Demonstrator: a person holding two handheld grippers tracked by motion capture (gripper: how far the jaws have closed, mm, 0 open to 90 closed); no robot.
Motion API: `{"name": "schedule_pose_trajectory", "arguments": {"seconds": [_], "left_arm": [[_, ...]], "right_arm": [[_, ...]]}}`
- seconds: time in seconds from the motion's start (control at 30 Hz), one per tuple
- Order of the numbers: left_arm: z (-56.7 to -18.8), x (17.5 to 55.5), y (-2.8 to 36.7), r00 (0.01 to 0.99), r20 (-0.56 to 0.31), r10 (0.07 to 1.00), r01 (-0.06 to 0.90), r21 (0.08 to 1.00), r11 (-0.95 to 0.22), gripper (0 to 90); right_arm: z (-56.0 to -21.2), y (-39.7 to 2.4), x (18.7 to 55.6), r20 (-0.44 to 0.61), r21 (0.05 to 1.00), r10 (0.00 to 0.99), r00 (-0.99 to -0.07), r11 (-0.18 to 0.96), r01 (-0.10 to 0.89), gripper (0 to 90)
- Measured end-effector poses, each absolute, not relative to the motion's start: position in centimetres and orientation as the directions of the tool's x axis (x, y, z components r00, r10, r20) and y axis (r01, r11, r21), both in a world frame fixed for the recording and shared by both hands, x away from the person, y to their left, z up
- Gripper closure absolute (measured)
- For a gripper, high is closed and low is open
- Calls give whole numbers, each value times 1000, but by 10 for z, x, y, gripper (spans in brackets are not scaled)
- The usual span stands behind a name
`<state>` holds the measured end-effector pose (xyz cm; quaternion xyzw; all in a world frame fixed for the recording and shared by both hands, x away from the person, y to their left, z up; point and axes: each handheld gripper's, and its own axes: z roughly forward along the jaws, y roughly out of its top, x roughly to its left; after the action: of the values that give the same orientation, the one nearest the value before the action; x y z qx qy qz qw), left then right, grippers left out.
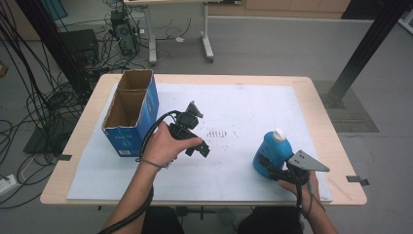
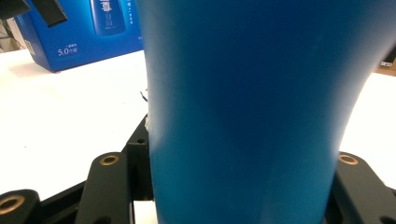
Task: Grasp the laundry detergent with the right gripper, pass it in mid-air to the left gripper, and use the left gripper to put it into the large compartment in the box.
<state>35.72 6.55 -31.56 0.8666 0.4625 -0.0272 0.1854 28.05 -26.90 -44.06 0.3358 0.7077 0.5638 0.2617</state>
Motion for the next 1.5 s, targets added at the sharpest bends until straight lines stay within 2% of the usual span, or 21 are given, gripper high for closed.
{"name": "schedule_pose_trajectory", "arguments": {"seconds": [1.5], "left_arm": [[-309,358,61,586,-209,783,799,306,-517,124]], "right_arm": [[-441,-269,280,8,975,773,-634,136,178,435]]}}
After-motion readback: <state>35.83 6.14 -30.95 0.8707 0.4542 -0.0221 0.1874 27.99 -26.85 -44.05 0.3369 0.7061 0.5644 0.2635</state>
